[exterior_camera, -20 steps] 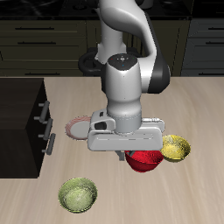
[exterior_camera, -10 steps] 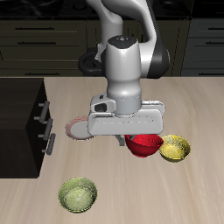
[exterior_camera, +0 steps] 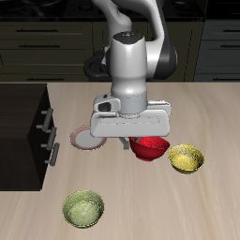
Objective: Place the red bowl on the plate
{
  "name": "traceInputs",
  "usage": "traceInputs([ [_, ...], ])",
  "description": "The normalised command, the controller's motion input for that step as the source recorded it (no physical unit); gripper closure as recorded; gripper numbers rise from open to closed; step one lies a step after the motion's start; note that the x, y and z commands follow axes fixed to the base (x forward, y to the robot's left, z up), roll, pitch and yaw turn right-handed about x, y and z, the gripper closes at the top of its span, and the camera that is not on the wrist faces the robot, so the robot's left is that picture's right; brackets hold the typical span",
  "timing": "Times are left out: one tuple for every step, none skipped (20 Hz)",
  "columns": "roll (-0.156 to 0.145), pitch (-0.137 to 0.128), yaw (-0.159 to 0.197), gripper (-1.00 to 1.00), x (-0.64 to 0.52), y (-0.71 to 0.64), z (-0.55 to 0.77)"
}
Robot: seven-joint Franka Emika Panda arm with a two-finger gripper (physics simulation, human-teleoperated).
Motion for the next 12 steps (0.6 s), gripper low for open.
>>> traceInputs([
  [-0.084,-0.047,0.060,1.00,-0.31,-0.11,0.10],
  [-0.004,-0.076,0.066,1.00,-0.25,-0.04,0.10],
  [0.000,0.000,0.000,1.00,0.00,0.00,0.00],
  [-0.056,0.032,0.013,1.00,-0.39,-0.26,0.01],
  [-0.054,-0.055,0.021,1.00,-0.23,-0.17,0.11],
  [-0.036,0.040,-0.011,1.00,-0.42,-0.42,0.02],
  [-0.054,-0.045,0.027,1.00,-0.26,-0.26,0.10],
  [0.028,0.021,0.000,1.00,-0.20,-0.15,0.02],
  [-0.058,-0.002,-0.037,1.00,-0.24,-0.30,0.05],
  [-0.017,-0.030,-0.024,1.00,-0.33,-0.28,0.09],
  [0.021,0.003,0.014,1.00,-0.12,-0.20,0.02],
  [-0.053,-0.011,-0.039,1.00,-0.27,-0.27,0.09],
])
